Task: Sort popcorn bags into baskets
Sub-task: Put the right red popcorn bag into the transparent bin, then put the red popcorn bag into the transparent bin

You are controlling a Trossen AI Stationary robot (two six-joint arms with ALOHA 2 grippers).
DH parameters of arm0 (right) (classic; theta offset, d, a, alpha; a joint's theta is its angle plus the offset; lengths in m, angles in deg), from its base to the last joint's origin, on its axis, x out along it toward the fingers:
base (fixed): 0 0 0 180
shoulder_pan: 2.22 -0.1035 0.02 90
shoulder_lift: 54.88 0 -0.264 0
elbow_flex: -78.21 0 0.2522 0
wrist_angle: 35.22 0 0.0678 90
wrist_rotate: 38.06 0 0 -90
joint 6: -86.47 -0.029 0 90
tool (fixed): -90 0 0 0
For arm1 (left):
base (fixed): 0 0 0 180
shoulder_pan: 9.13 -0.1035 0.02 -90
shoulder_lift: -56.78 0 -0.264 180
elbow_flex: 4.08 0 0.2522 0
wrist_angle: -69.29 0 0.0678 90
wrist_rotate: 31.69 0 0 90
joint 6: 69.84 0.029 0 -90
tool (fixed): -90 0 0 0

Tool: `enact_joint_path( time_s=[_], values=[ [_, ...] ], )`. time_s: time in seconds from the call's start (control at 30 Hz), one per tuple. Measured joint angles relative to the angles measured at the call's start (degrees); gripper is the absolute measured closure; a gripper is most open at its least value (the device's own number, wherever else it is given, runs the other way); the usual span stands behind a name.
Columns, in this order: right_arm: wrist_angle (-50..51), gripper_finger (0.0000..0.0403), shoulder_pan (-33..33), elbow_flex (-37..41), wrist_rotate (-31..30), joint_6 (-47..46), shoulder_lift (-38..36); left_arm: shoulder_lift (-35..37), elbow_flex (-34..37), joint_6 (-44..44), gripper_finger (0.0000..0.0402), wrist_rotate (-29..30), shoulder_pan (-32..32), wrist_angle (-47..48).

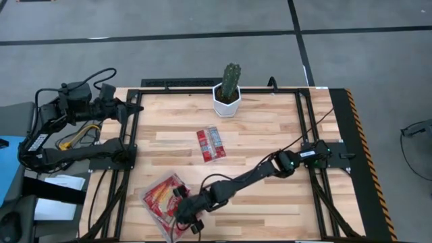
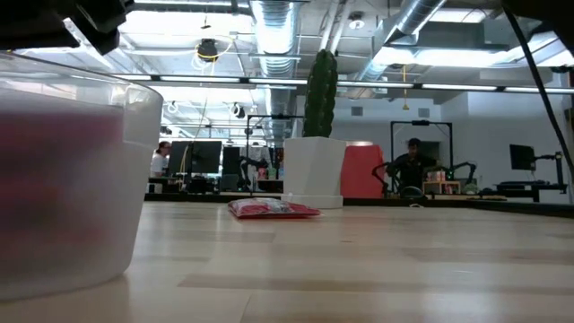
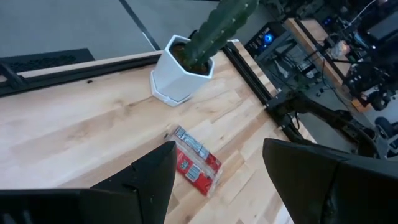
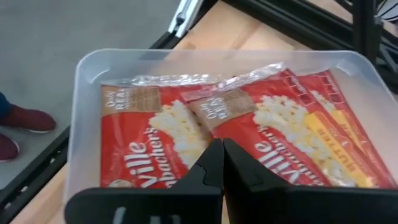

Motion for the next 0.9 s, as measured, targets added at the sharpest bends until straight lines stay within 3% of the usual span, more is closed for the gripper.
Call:
enact_joint_path(
  time_s=[0.43, 0.63, 0.73, 0.9],
  values=[
    [-0.6, 0.0377, 3.2, 0.0, -0.5, -0.1, 0.0, 0.0, 0.0, -0.9, 0.0173, 0.7, 0.0, 0.8],
    [3.4, 0.0386, 4.9, -2.0, -10.4, -1.3, -1.5, 0.0, 0.0, -2.7, 0.0173, 0.7, 0.0, 1.1],
    [9.8, 0.0376, 5.5, -1.5, -17.5, -7.5, -7.4, 0.0, 0.0, -5.0, 0.0173, 0.5, 0.0, 1.1],
    [28.6, 0.0338, 7.9, -1.9, -21.8, -27.8, -20.4, -0.7, 0.0, -5.9, 0.0173, -4.6, 0.0, 1.2]
  ],
)
